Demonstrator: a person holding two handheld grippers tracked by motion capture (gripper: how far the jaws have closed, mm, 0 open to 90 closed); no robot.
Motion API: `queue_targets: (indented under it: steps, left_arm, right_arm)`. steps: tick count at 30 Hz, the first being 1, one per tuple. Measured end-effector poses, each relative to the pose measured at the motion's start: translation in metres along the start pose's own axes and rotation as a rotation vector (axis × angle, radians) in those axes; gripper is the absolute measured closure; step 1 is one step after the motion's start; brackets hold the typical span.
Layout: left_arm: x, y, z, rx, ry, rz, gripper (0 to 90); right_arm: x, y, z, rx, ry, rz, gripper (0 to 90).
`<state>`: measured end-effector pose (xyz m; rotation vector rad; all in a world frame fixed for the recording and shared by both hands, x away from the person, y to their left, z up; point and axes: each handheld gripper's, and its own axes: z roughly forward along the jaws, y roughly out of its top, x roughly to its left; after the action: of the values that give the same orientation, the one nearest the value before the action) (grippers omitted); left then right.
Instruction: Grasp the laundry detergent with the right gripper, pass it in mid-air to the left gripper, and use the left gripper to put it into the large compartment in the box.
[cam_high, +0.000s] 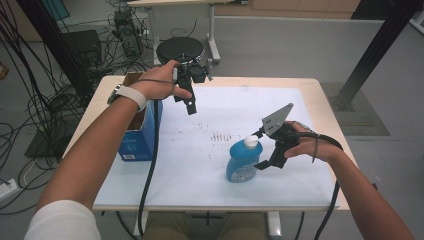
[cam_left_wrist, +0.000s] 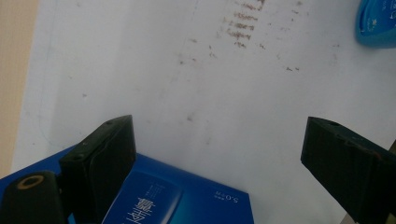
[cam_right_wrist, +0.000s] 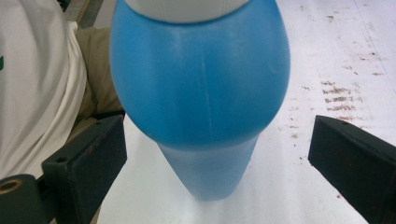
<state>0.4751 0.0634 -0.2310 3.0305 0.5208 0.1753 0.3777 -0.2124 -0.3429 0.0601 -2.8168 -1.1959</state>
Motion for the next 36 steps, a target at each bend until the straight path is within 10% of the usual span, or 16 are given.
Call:
queue_targets:
  steps: [36]
  left_arm:
    - [0.0004,0.0005,0.0007,0.002,-0.002,0.003,10.7]
  right_arm:
    - [-0.0008,0.0001,0.0016,0.004,-0.003,0.001,4.3]
